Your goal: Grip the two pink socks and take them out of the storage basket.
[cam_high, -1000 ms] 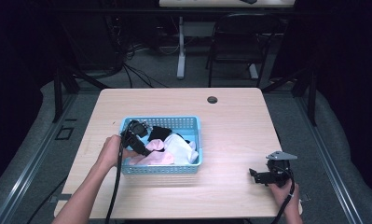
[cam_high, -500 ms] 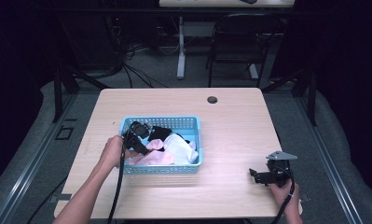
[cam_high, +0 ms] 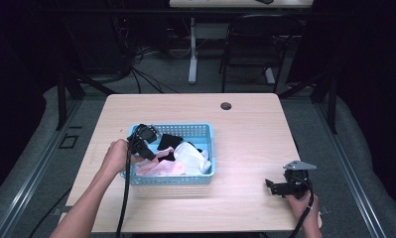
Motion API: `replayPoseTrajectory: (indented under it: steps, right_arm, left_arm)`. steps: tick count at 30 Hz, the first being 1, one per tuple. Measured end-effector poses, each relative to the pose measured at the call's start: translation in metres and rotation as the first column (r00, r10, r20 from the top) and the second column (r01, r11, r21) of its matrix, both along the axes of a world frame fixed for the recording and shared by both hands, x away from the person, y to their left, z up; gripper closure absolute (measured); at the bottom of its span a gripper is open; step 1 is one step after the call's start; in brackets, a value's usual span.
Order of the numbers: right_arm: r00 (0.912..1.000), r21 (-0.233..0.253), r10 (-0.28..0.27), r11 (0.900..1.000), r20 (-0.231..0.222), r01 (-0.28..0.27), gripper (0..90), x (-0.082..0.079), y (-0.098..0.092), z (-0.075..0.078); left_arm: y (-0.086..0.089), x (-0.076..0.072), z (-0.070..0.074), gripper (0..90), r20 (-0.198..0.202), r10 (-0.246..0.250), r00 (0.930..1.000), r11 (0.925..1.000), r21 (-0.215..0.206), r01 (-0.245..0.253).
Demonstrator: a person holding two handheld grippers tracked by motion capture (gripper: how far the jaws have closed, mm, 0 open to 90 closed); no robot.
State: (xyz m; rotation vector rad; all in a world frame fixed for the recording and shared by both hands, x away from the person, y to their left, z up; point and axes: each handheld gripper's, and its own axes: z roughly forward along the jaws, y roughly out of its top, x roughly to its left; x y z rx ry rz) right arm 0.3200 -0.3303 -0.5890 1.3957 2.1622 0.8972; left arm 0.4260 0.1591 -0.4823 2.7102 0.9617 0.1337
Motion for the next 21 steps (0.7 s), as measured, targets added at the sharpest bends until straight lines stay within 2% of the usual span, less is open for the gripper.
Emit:
replayPoseTrajectory:
  steps: [14,16,21]
  right_arm:
    - [1.0,0.0,0.002,1.0,-0.001,-0.002,0.3,0.0,0.0,0.0]
    - [1.0,0.003,-0.001,1.0,-0.001,0.001,0.3,0.0,0.0,0.0]
    - [1.0,0.0,-0.002,1.0,0.002,0.002,0.3,0.0,0.0,0.0]
  left_arm:
    - [-0.004,0.003,0.026,83.7,0.04,-0.016,0.9991,0.9994,0.031,0.015]
    - [-0.004,0.003,0.031,83.7,0.049,-0.016,0.9987,0.9988,0.046,0.014]
    - [-0.004,0.004,0.039,83.8,0.064,-0.016,0.9978,0.9988,0.046,0.013]
